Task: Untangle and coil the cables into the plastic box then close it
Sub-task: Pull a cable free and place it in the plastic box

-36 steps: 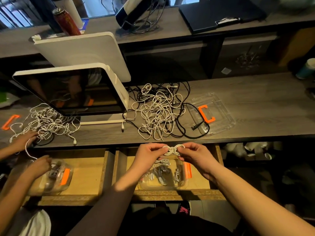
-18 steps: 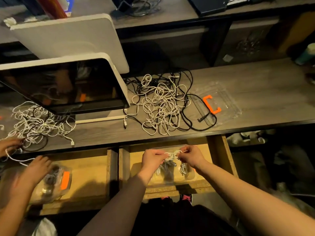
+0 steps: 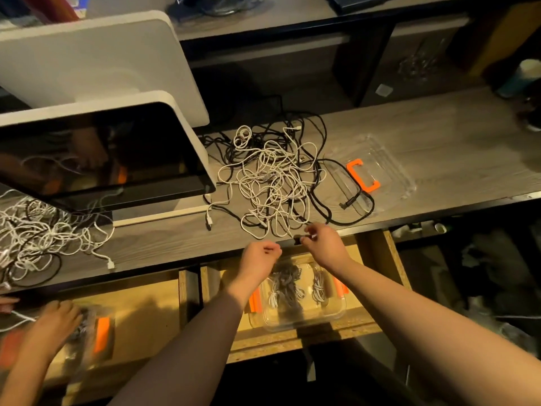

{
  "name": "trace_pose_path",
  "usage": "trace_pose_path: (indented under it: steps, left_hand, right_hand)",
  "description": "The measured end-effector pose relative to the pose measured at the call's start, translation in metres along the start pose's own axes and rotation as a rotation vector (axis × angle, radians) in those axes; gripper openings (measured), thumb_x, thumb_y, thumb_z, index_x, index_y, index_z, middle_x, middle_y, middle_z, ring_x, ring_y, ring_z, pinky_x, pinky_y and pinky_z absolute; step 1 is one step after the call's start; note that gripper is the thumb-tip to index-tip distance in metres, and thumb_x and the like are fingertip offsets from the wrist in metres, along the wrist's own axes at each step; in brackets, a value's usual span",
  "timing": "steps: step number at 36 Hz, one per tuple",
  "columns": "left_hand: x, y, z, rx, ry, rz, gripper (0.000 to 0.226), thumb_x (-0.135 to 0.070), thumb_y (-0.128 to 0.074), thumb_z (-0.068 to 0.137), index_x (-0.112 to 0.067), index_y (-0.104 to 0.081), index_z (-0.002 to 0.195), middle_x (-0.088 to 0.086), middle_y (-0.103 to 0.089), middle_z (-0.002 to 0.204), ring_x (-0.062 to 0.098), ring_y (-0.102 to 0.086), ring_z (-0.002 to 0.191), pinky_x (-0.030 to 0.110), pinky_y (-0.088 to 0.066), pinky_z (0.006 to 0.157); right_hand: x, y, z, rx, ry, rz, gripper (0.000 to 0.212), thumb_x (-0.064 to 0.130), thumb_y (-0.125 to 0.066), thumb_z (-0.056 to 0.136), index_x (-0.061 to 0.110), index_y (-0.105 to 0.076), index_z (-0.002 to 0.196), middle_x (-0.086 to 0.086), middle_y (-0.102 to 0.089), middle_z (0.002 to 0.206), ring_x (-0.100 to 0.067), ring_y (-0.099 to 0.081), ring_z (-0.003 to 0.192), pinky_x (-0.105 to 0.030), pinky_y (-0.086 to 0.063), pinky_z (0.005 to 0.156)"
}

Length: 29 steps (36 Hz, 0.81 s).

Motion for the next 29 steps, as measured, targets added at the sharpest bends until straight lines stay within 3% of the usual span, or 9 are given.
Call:
trace_pose_path:
  steps: [5,9,12,15,18,22,25,29]
  left_hand:
    - [-0.037,0.000,0.019,-0.014,-0.140,0.115,0.018,-0.018,-0.066,0.094,-0.020,-0.075,0.110,-0.005,-0.073,0.106,0.011,-0.066,0.093,0.029,-0.054,0.087]
    - [-0.056,-0.010,0.030,0.041,-0.220,0.209,0.035,-0.011,-0.063,0.095,-0.023,-0.064,0.128,-0.001,-0.060,0.124,0.016,-0.065,0.095,0.039,-0.055,0.092]
    - [-0.065,-0.014,0.035,0.093,-0.256,0.283,0.055,0.000,-0.052,0.096,-0.026,-0.051,0.144,-0.002,-0.047,0.140,0.022,-0.061,0.111,0.042,-0.051,0.101]
    - [-0.072,-0.019,0.037,0.165,-0.279,0.384,0.060,0.006,-0.049,0.094,-0.023,-0.047,0.148,-0.005,-0.043,0.145,0.018,-0.051,0.126,0.035,-0.042,0.111]
    - [-0.078,-0.014,0.035,0.141,-0.319,0.452,0.044,-0.007,-0.054,0.098,-0.019,-0.052,0.140,-0.002,-0.047,0.139,0.019,-0.054,0.122,0.034,-0.044,0.104]
    - [-0.089,0.002,0.033,0.021,-0.364,0.476,0.021,-0.025,-0.056,0.100,-0.023,-0.060,0.120,-0.004,-0.055,0.121,0.018,-0.058,0.106,0.038,-0.050,0.090]
    - [-0.101,0.010,0.033,-0.033,-0.382,0.457,0.017,-0.033,-0.053,0.101,-0.022,-0.061,0.111,-0.002,-0.056,0.110,0.020,-0.058,0.099,0.040,-0.050,0.085]
    - [-0.127,0.025,0.033,-0.090,-0.427,0.412,0.014,-0.030,-0.049,0.103,-0.020,-0.059,0.101,0.000,-0.055,0.105,0.019,-0.056,0.091,0.034,-0.045,0.075]
  right_hand:
    - [0.029,0.008,0.025,0.004,0.216,-0.202,0.031,0.011,-0.060,0.094,0.008,-0.060,0.124,-0.009,-0.060,0.122,-0.026,-0.061,0.106,-0.029,-0.045,0.086]
    - [0.029,-0.003,0.037,0.112,0.310,-0.397,0.022,0.017,-0.058,0.094,0.009,-0.062,0.114,-0.010,-0.066,0.109,-0.030,-0.056,0.103,-0.037,-0.045,0.085]
    - [0.025,-0.007,0.044,0.111,0.357,-0.557,0.025,0.030,-0.057,0.093,0.015,-0.063,0.111,-0.007,-0.064,0.109,-0.027,-0.052,0.102,-0.039,-0.041,0.088]
    - [0.030,0.000,0.042,0.059,0.447,-0.558,0.026,0.031,-0.058,0.094,0.016,-0.067,0.113,-0.006,-0.062,0.103,-0.028,-0.049,0.104,-0.039,-0.036,0.084]
    - [0.039,0.016,0.032,-0.032,0.584,-0.475,0.022,0.031,-0.061,0.093,0.017,-0.069,0.106,-0.003,-0.062,0.096,-0.026,-0.050,0.102,-0.039,-0.037,0.082]
    - [0.046,0.043,0.028,-0.065,0.608,-0.380,0.020,0.034,-0.057,0.094,0.016,-0.065,0.090,0.000,-0.063,0.091,-0.019,-0.048,0.100,-0.038,-0.036,0.087]
    - [0.051,0.068,0.030,-0.117,0.617,-0.315,0.020,0.032,-0.059,0.090,0.018,-0.059,0.076,0.004,-0.058,0.077,-0.016,-0.048,0.090,-0.035,-0.036,0.082]
    - [0.064,0.101,0.038,-0.199,0.613,-0.254,0.019,0.035,-0.052,0.081,0.021,-0.050,0.067,0.007,-0.050,0.064,-0.017,-0.045,0.074,-0.039,-0.043,0.068]
Point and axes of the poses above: each hand's wrist, its own z-axis towards the middle knuckle, its own y-axis out of the back of the hand, x = y × z, the point moved 6 cm from there along z, towards the middle knuckle
